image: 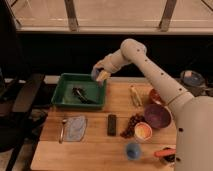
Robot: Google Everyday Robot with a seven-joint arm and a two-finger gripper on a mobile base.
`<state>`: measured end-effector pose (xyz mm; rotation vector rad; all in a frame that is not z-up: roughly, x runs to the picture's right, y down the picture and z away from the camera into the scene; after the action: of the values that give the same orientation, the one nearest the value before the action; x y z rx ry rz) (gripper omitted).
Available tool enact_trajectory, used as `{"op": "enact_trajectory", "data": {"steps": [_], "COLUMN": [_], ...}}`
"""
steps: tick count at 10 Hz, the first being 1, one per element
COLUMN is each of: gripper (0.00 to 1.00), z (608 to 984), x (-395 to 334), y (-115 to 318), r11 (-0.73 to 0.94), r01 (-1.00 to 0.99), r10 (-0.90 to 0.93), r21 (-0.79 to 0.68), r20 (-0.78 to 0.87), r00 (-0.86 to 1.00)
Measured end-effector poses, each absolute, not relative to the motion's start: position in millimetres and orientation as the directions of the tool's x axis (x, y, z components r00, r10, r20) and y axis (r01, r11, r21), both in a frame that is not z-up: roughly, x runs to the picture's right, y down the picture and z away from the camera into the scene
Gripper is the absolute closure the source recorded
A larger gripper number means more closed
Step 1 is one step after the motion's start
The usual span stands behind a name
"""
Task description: Wipe tray with sponge
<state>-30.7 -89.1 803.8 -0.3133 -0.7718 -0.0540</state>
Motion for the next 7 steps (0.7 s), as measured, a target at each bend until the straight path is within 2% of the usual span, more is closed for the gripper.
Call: {"op": "enact_trajectory", "data": {"steps": [5,7], "gripper": [1.00,1.00], "z": [825.7,846.7], "x": [-67.2,-75.1], "y": [-94.5,-92.5], "r11": [0.953,0.953], "r01": [0.229,0.229], "r10": [-0.032,-0.021], "r21": [-0.198,-0.197], "r20": [0.686,0.714], "r00": [0.727,0.700]}}
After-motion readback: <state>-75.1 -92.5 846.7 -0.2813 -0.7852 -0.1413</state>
